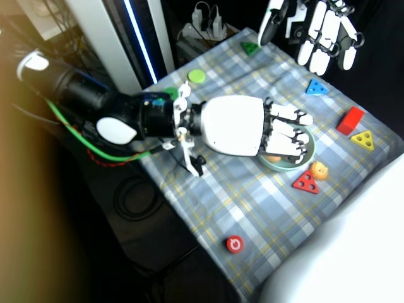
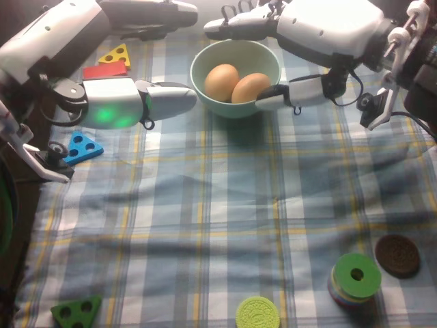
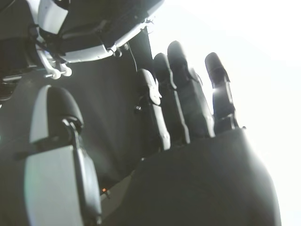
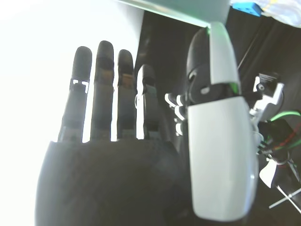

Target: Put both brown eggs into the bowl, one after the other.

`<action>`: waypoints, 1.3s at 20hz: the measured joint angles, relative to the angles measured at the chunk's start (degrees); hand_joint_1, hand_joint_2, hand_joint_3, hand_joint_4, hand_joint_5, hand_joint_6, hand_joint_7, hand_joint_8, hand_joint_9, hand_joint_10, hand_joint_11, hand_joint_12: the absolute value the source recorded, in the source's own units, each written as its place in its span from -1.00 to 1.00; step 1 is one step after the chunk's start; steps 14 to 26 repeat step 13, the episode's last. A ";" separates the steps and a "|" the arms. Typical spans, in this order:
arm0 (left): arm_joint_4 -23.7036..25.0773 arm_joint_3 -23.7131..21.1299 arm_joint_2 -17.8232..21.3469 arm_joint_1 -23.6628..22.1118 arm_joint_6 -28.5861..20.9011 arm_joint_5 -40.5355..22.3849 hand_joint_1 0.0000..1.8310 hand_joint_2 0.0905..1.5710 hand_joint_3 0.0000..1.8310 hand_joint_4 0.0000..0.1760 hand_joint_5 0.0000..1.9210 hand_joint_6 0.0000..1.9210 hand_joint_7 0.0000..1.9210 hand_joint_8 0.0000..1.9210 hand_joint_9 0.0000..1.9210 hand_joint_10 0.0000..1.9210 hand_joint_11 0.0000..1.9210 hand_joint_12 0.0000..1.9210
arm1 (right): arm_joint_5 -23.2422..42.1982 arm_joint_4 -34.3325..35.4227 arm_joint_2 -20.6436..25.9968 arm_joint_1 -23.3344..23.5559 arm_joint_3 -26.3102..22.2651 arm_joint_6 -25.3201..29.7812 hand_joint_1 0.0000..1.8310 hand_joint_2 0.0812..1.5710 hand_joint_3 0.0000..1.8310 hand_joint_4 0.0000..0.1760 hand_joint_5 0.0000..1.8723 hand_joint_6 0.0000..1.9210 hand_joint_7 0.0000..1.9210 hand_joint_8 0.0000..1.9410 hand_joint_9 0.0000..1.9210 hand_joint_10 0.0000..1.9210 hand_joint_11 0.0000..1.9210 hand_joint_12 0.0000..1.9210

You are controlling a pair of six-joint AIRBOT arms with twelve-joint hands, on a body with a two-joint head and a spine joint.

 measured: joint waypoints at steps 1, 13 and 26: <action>1.01 -0.52 0.52 0.61 -0.87 -0.92 -0.07 0.17 -1.00 -0.13 -0.33 -1.00 -0.40 -1.00 -0.42 -1.00 -1.00 -0.44 | 2.45 0.90 1.46 -0.96 -1.05 0.11 0.06 0.27 -0.99 -0.21 -0.56 -0.99 -0.40 -0.99 -0.39 -0.98 -0.91 0.34; 7.78 6.62 3.17 14.08 -56.04 -32.54 -0.37 0.46 -0.98 -1.00 -0.70 -0.99 -0.54 -1.00 -0.51 -1.00 -0.90 -0.23 | 47.21 15.32 17.07 -25.03 -16.26 0.94 -0.25 0.64 -1.00 -0.97 -0.81 -1.00 -0.63 -1.00 -0.54 -1.00 -0.78 -0.58; 7.78 6.62 3.17 14.08 -56.04 -32.54 -0.37 0.46 -0.98 -1.00 -0.70 -0.99 -0.54 -1.00 -0.51 -1.00 -0.90 -0.23 | 47.21 15.32 17.07 -25.03 -16.26 0.94 -0.25 0.64 -1.00 -0.97 -0.81 -1.00 -0.63 -1.00 -0.54 -1.00 -0.78 -0.58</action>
